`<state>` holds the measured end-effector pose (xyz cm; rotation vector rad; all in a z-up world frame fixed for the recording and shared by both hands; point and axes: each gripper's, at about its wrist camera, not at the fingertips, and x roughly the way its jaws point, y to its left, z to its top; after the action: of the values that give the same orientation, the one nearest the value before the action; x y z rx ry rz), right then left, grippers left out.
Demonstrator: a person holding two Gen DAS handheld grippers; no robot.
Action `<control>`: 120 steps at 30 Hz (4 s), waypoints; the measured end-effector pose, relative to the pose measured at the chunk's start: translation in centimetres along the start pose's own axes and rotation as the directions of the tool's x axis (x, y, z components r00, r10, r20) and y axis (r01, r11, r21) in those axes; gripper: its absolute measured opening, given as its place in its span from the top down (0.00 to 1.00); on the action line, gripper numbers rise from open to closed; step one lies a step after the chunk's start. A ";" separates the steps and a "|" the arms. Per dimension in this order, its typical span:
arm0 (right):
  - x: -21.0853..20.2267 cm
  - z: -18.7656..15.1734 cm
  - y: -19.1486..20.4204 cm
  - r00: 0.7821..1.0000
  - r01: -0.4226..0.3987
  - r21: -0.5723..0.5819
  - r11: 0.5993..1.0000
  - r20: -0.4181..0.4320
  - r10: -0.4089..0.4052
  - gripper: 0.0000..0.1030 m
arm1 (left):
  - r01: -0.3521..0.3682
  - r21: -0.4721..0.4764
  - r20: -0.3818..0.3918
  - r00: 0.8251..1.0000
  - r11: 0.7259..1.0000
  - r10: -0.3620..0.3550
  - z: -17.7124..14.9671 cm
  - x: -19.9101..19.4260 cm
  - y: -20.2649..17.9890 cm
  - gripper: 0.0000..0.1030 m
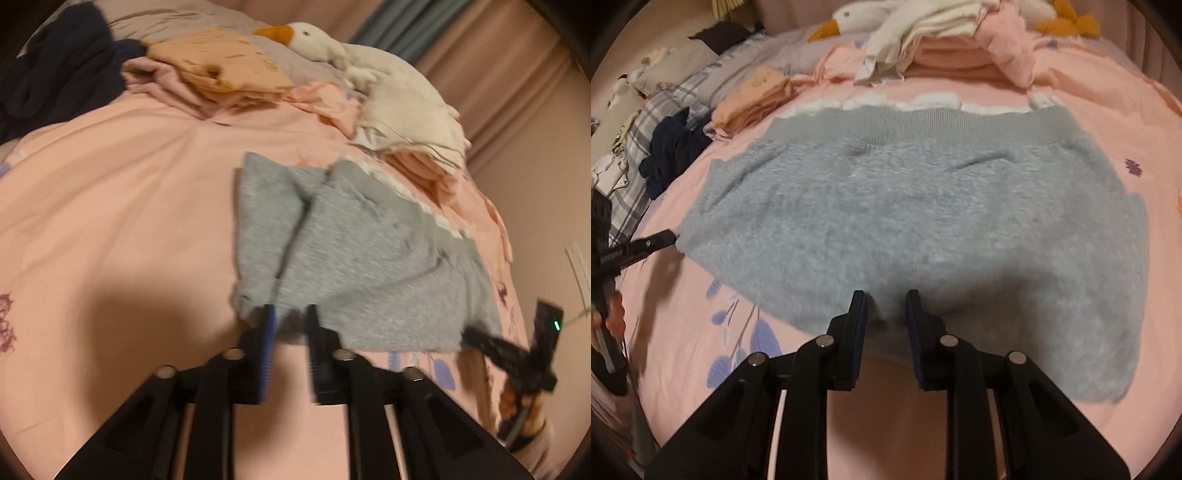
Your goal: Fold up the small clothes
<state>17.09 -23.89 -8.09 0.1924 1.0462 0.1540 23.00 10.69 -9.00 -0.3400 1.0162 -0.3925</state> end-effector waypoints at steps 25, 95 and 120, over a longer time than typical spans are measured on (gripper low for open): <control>-3.8 -2.4 4.7 0.936 -0.330 0.130 0.935 0.175 0.306 0.64 | 0.102 -0.090 -0.028 0.994 0.991 -0.105 2.7 4.4 0.9 0.40; 3.1 5.9 7.0 0.996 -0.064 -0.027 0.998 0.057 0.066 0.83 | -0.060 0.031 -0.076 0.995 0.998 0.062 6.5 5.8 -7.0 0.90; -1.8 1.1 -6.3 0.865 -0.477 0.334 0.813 0.343 0.367 0.73 | -0.160 0.271 -0.003 0.986 0.949 0.167 5.9 5.8 -22.5 0.91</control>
<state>17.34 -30.51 -7.51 0.8174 0.7421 0.3071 27.27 -11.26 -0.32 -0.0038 0.9939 -0.3805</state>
